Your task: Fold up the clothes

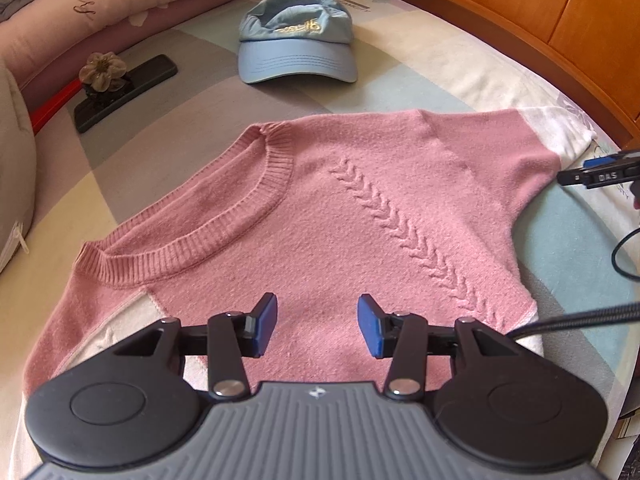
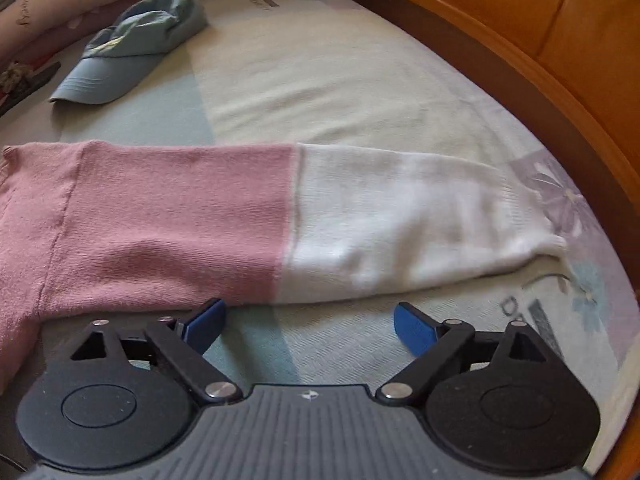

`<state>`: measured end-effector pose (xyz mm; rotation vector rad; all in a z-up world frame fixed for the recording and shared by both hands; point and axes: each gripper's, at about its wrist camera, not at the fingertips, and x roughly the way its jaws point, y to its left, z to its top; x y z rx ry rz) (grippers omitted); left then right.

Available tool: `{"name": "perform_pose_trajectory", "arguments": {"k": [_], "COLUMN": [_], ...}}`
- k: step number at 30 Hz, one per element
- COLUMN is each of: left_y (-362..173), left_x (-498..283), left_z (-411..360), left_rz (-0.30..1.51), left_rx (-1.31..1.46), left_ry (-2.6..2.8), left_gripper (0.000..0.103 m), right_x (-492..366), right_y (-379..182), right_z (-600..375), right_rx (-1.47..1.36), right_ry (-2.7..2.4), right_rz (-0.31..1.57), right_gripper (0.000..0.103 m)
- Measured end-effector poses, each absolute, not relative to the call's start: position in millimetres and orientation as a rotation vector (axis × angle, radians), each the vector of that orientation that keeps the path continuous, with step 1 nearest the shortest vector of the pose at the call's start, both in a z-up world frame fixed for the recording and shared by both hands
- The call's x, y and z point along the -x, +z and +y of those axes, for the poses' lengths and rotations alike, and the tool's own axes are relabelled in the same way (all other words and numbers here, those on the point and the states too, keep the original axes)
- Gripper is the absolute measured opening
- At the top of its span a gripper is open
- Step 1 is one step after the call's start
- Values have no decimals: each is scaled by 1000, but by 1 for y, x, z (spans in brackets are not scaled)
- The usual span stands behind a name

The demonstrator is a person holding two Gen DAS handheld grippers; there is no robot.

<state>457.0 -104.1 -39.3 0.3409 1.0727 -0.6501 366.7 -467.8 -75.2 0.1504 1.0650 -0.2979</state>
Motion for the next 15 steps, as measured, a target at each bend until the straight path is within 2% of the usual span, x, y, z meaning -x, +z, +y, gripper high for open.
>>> {"name": "perform_pose_trajectory", "arguments": {"k": [7,12,15], "left_y": [-39,-37,-38], "left_x": [-456,-455,-456], "left_z": [-112,-117,-118], "left_rz": [1060,1039,1045], "left_rx": [-342,-367,-367], "left_ry": [-674,-698,-699], "left_gripper": [45,49,49], "right_x": [-382,-389,-404], "right_y": [-72,-62,-77], "right_z": [-439,-411,-414], "right_rx": [-216,-149,-150], "right_ry": [-126,-44,-57], "right_rz": [1024,979,1006], "right_gripper": [90,89,89]}}
